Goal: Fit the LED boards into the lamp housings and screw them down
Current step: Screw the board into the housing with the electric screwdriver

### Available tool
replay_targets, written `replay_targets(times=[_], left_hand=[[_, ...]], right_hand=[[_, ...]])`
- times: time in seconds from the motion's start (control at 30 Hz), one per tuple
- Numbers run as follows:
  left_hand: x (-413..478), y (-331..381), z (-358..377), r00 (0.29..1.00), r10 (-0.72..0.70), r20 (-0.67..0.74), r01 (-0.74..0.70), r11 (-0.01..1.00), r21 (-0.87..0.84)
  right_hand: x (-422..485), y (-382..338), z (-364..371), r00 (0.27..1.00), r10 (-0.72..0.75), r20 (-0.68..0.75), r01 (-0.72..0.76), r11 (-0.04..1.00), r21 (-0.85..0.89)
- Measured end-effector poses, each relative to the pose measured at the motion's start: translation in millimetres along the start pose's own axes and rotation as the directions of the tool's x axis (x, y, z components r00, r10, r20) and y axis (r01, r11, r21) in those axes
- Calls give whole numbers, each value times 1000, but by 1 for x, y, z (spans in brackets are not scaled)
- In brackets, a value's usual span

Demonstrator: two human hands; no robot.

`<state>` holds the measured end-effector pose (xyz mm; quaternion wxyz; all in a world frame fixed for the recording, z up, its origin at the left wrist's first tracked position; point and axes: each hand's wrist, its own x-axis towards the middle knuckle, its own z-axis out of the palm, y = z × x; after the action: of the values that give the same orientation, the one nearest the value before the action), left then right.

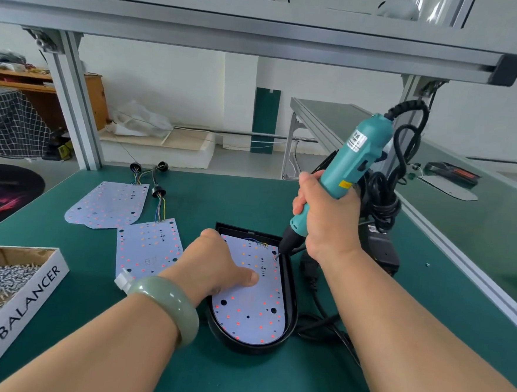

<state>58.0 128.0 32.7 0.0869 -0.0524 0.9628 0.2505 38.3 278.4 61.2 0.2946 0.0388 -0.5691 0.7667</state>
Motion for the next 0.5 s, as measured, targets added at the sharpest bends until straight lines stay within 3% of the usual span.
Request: replay_targets(times=[0.4,0.5], left_hand=[[-3,2,-2,1000,-13,20,13,1000,-6],[-5,2,-2,999,-23,23,23,1000,14]], right_hand=[[-7,-3,1,998,-34,50,36,999,-40],[-12,-14,-1,998,-67,1,67,997,-29]])
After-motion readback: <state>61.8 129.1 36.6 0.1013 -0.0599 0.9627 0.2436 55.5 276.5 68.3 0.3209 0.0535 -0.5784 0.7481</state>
